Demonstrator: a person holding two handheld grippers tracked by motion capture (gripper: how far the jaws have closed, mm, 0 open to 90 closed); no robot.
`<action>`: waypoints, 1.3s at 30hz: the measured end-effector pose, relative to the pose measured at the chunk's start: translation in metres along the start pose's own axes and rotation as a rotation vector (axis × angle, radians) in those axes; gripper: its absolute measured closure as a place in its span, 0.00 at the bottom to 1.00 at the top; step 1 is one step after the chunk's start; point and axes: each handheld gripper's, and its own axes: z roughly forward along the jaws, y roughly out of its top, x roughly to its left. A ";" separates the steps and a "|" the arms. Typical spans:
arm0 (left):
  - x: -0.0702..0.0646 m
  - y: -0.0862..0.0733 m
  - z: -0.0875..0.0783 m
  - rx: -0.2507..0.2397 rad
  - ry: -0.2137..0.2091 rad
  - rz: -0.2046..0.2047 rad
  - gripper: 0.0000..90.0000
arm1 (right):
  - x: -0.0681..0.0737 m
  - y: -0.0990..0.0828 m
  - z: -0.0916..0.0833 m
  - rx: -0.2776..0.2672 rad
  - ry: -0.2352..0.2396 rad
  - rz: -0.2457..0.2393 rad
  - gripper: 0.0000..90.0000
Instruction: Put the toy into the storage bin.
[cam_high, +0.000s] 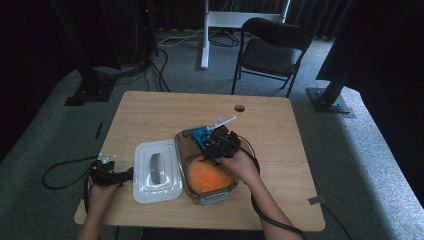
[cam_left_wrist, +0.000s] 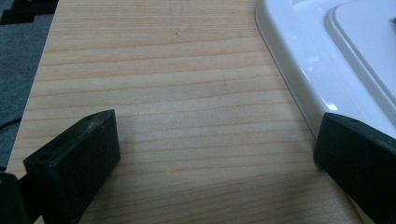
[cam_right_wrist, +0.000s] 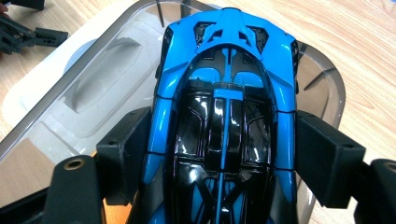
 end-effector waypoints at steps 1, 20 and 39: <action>0.000 0.000 0.000 0.000 0.000 0.000 0.01 | 0.000 0.000 0.001 0.001 -0.004 -0.003 0.28; 0.000 0.000 0.000 0.000 0.000 0.000 0.01 | 0.011 0.010 0.013 0.022 0.009 -0.018 0.28; 0.000 0.000 0.000 -0.002 -0.002 0.000 0.01 | 0.030 0.018 0.024 0.045 0.029 -0.053 0.28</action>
